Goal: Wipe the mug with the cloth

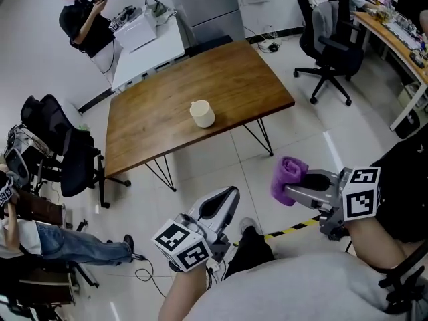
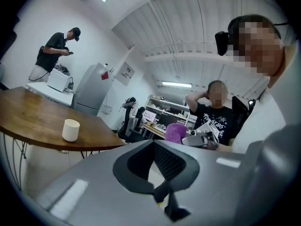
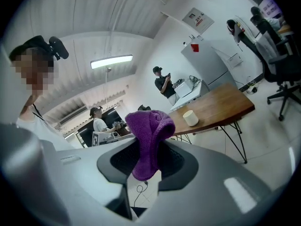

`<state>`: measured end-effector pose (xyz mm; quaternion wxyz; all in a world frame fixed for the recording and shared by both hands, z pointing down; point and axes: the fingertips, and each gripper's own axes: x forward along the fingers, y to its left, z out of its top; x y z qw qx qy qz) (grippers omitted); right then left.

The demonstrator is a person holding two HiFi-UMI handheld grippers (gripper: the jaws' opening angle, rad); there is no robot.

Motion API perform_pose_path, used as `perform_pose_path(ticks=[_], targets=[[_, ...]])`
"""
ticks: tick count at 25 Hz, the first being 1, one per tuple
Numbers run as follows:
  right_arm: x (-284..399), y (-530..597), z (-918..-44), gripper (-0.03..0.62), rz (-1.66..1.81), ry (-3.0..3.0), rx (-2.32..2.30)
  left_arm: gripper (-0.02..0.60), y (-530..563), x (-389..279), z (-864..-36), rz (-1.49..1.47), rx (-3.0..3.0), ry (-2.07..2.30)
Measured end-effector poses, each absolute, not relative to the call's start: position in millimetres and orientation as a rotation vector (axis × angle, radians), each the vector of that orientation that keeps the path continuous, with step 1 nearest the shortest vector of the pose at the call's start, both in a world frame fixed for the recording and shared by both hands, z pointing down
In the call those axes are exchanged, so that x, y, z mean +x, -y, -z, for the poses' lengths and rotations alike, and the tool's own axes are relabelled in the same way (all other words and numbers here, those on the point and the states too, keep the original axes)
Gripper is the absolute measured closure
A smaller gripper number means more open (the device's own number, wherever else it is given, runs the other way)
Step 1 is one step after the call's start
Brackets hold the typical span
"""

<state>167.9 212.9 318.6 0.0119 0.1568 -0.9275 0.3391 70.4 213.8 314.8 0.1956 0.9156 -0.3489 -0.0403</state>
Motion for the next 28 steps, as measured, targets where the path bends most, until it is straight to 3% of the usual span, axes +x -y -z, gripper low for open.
perform_pose_path(ticks=[11, 28], targets=[[200, -306, -291, 0.48, -1.065, 2.941, 0.443, 0.578, -294, 110, -285, 0.085, 2.537, 1.05], [142, -352, -295, 0.481, -1.031, 2.921, 0.437, 0.578, -347, 66, -267, 0.102, 2.55, 1.011]])
